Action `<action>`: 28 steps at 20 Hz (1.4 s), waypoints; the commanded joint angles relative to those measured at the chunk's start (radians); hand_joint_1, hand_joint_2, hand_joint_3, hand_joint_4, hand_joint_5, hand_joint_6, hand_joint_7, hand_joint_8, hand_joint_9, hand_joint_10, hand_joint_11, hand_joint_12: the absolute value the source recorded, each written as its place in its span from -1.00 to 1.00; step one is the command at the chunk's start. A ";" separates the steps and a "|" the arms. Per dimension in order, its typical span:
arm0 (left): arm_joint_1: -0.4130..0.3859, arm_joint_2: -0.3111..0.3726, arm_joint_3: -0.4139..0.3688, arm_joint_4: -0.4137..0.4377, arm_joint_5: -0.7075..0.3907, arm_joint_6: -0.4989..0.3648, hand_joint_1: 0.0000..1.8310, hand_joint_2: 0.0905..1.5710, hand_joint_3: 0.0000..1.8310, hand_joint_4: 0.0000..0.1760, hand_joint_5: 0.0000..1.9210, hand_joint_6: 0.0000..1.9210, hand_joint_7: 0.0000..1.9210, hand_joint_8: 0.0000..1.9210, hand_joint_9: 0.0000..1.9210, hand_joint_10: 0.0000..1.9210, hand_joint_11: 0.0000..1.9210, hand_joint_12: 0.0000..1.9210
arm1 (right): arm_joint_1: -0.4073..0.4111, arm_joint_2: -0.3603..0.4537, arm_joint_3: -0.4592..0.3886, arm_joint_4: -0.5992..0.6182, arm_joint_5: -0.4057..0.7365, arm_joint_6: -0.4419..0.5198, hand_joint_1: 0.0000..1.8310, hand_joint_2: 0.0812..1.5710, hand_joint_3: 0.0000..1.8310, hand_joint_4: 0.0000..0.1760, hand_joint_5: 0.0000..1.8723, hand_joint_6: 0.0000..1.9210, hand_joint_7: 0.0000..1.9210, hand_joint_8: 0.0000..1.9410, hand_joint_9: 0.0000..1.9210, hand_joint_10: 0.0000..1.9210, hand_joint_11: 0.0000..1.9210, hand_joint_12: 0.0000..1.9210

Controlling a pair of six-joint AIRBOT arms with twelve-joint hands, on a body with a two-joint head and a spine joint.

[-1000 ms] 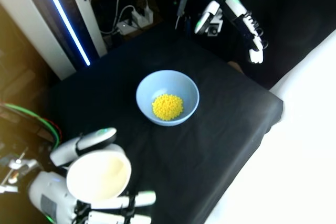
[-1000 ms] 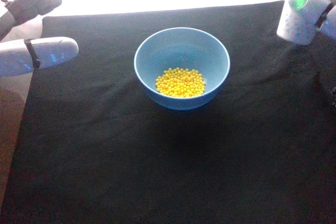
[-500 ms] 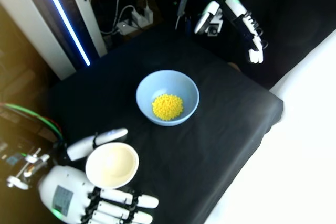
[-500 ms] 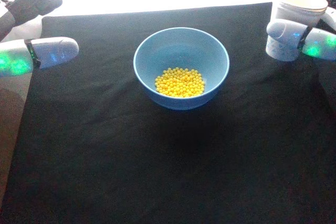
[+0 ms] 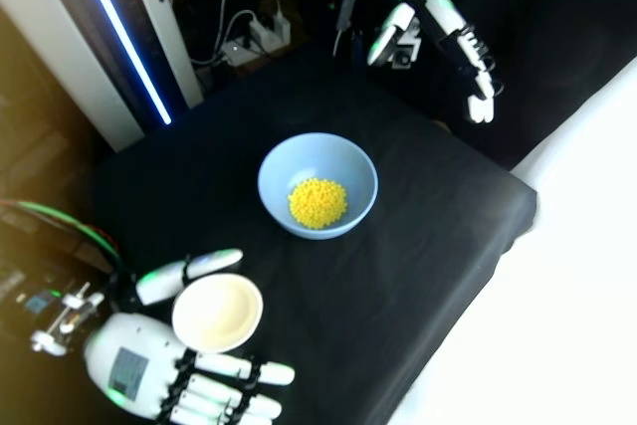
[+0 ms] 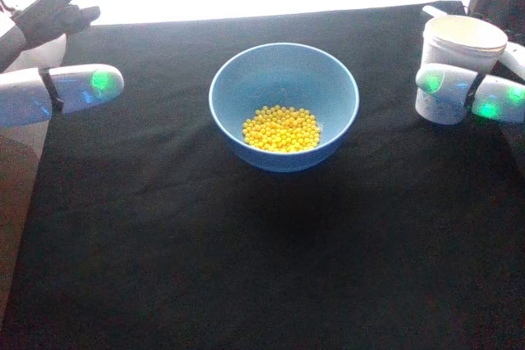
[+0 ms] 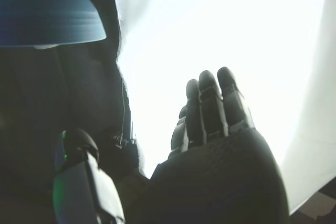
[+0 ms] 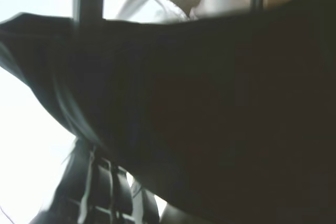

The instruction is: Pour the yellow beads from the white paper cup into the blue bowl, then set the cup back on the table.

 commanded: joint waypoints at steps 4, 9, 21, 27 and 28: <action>0.007 0.008 0.002 -0.019 -0.119 -0.011 -0.58 -0.04 -1.00 -0.01 -1.00 -1.00 -0.67 -1.00 -0.70 -1.00 -0.89 -0.77 | -0.019 0.003 0.010 -0.007 0.107 0.006 -1.00 0.26 -0.99 1.00 -1.00 -1.00 -0.99 -1.00 -1.00 -1.00 -0.98 -0.93; 0.008 0.008 0.002 -0.019 -0.117 -0.010 -0.60 -0.06 -1.00 -0.01 -1.00 -1.00 -0.65 -0.99 -0.67 -0.99 -0.86 -0.75 | -0.028 0.002 0.000 -0.040 0.107 0.007 -1.00 0.14 -1.00 1.00 -1.00 -1.00 -0.88 -0.99 -0.98 -0.99 -0.99 -0.99; 0.008 -0.001 0.008 -0.018 -0.110 -0.010 -0.57 -0.01 -0.99 0.95 -1.00 -1.00 -0.68 -1.00 -0.66 -1.00 -0.92 -0.78 | -0.027 0.008 -0.007 -0.082 0.107 0.007 -0.41 -0.49 -1.00 1.00 -1.00 -1.00 -0.93 -1.00 -0.93 -1.00 -0.92 -0.93; 0.008 -0.003 0.010 -0.016 -0.109 -0.010 -0.62 0.00 -0.99 1.00 -1.00 -1.00 -0.68 -1.00 -0.64 -0.99 -0.91 -0.79 | -0.022 0.035 -0.010 -0.087 0.107 0.007 -0.35 -0.48 -1.00 1.00 -1.00 -1.00 -1.00 -1.00 -0.99 -1.00 -0.96 -0.92; 0.008 -0.005 0.010 -0.016 -0.108 -0.010 -0.62 0.01 -0.99 1.00 -1.00 -1.00 -0.67 -1.00 -0.64 -0.99 -0.92 -0.79 | -0.010 0.042 -0.010 -0.095 0.108 0.007 -0.33 -0.50 -1.00 1.00 -1.00 -1.00 -1.00 -1.00 -1.00 -1.00 -0.98 -0.92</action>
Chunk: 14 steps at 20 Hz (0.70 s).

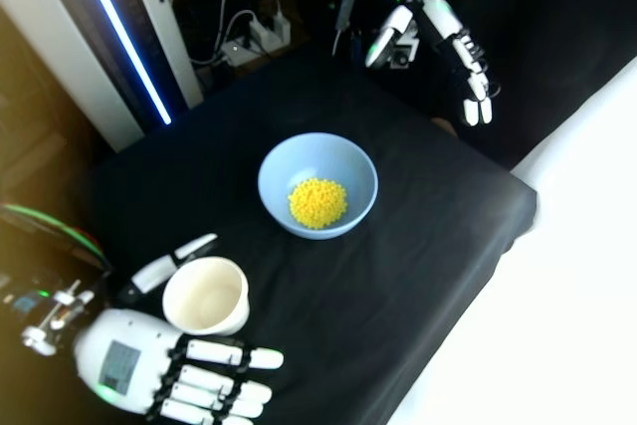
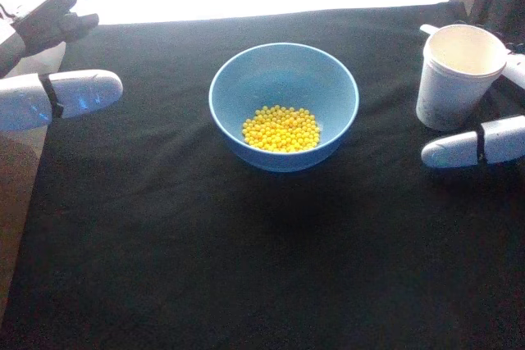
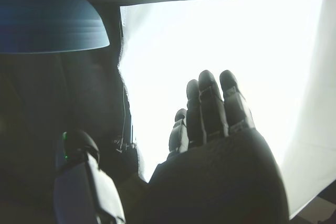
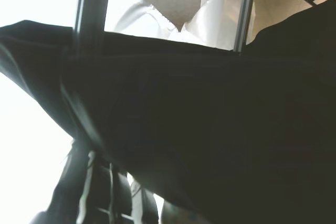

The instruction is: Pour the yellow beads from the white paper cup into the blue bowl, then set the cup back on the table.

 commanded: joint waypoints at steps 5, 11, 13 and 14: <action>-0.004 -0.006 0.010 -0.018 -0.120 -0.010 -0.65 -0.01 -1.00 0.92 -1.00 -1.00 -0.66 -1.00 -0.66 -1.00 -0.96 -0.81 | 0.070 0.060 -0.026 -0.016 0.108 0.012 -0.35 -0.54 -1.00 1.00 -1.00 -1.00 -1.00 -1.00 -0.99 -1.00 -1.00 -0.82; -0.006 -0.006 0.009 -0.018 -0.124 -0.011 -0.65 0.00 -1.00 0.77 -1.00 -1.00 -0.68 -1.00 -0.67 -1.00 -0.93 -0.79 | 0.103 0.128 -0.064 -0.049 0.108 0.007 -0.53 -0.41 -1.00 1.00 -1.00 -1.00 -0.90 -1.00 -0.88 -1.00 -1.00 -0.64; -0.005 -0.004 0.008 -0.018 -0.124 -0.011 -0.68 0.00 -1.00 0.94 -1.00 -1.00 -0.68 -1.00 -0.67 -1.00 -0.93 -0.79 | 0.103 0.147 -0.076 -0.051 0.107 0.006 -0.50 -0.41 -1.00 1.00 -1.00 -1.00 -0.89 -1.00 -0.84 -0.99 -1.00 -0.56; -0.005 -0.002 0.008 -0.018 -0.126 -0.011 -0.67 0.00 -1.00 0.85 -1.00 -1.00 -0.67 -0.99 -0.65 -0.99 -0.91 -0.78 | 0.103 0.160 -0.086 -0.053 0.107 0.006 -0.50 -0.40 -1.00 1.00 -1.00 -1.00 -0.90 -1.00 -0.86 -1.00 -1.00 -0.56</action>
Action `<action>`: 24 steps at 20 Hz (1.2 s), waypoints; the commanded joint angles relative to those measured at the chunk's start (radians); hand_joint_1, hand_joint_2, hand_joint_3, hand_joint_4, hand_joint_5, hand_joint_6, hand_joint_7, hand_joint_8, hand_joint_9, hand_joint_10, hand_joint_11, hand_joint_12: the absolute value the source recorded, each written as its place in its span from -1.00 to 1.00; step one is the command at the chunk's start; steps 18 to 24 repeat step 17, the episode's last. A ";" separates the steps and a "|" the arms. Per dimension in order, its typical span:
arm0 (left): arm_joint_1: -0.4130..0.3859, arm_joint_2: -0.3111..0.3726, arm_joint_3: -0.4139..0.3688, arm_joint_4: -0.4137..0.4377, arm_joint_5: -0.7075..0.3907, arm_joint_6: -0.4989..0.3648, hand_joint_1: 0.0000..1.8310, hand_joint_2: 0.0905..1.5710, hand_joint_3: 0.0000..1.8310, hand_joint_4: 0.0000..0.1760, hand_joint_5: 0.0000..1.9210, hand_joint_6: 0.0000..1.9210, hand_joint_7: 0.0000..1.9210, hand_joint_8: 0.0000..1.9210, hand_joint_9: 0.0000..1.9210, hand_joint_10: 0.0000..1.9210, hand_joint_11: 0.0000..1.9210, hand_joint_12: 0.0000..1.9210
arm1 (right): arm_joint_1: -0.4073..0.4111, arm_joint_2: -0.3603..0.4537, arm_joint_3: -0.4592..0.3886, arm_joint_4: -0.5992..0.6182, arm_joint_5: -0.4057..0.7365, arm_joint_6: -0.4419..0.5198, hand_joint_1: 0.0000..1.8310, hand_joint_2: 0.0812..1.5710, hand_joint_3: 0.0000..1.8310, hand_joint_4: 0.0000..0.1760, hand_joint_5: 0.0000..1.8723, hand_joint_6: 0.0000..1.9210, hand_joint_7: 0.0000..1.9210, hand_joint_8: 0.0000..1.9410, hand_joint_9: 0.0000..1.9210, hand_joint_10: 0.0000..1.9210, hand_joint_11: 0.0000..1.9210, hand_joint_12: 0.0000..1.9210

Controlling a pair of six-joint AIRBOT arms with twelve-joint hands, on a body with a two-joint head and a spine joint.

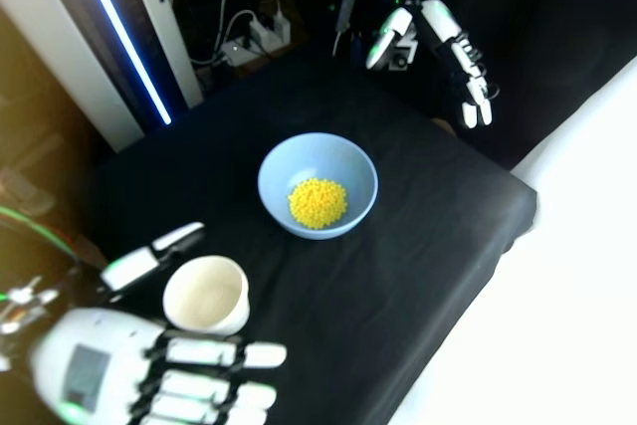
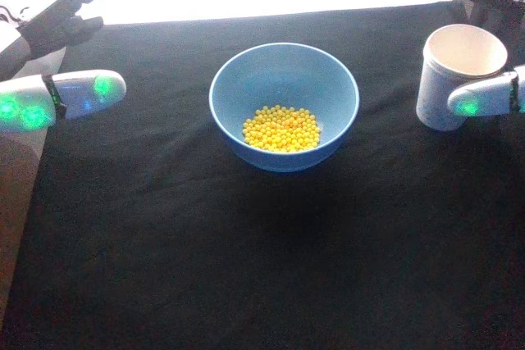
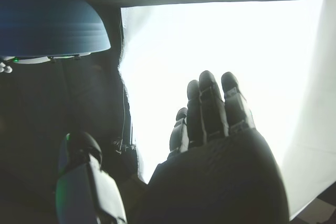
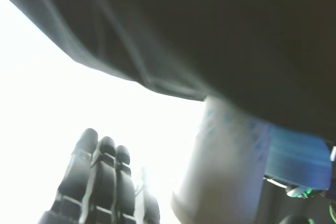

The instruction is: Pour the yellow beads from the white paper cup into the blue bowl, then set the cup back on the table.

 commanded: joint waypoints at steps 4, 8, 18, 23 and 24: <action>-0.005 0.031 -0.011 -0.025 -0.144 -0.010 -0.67 0.04 -0.99 0.64 -1.00 -1.00 -0.67 -0.99 -0.67 -1.00 -0.94 -0.78 | 0.023 0.104 -0.081 0.031 0.112 -0.040 -0.42 -0.39 -1.00 1.00 -1.00 -1.00 -0.86 -0.99 -0.81 -0.98 -1.00 -0.52; 0.000 0.062 -0.043 -0.027 -0.200 -0.010 -0.69 0.01 -1.00 0.78 -1.00 -1.00 -0.72 -1.00 -0.72 -1.00 -0.95 -0.79 | 0.038 0.174 -0.152 0.010 0.120 -0.043 -0.30 -0.51 -1.00 1.00 -1.00 -1.00 -0.81 -1.00 -0.76 -1.00 -1.00 -0.43; 0.037 0.180 -0.155 -0.029 -0.361 0.023 -0.79 0.16 -1.00 0.52 -1.00 -1.00 -0.75 -1.00 -0.74 -1.00 -0.95 -0.80 | 0.038 0.227 -0.249 0.009 0.251 -0.043 -0.55 -0.26 -0.99 1.00 -1.00 -1.00 -0.89 -1.00 -0.83 -1.00 -1.00 -0.31; 0.037 0.180 -0.155 -0.029 -0.361 0.023 -0.79 0.16 -1.00 0.52 -1.00 -1.00 -0.75 -1.00 -0.74 -1.00 -0.95 -0.80 | 0.038 0.227 -0.249 0.009 0.251 -0.043 -0.55 -0.26 -0.99 1.00 -1.00 -1.00 -0.89 -1.00 -0.83 -1.00 -1.00 -0.31; 0.037 0.180 -0.155 -0.029 -0.361 0.023 -0.79 0.16 -1.00 0.52 -1.00 -1.00 -0.75 -1.00 -0.74 -1.00 -0.95 -0.80 | 0.038 0.227 -0.249 0.009 0.251 -0.043 -0.55 -0.26 -0.99 1.00 -1.00 -1.00 -0.89 -1.00 -0.83 -1.00 -1.00 -0.31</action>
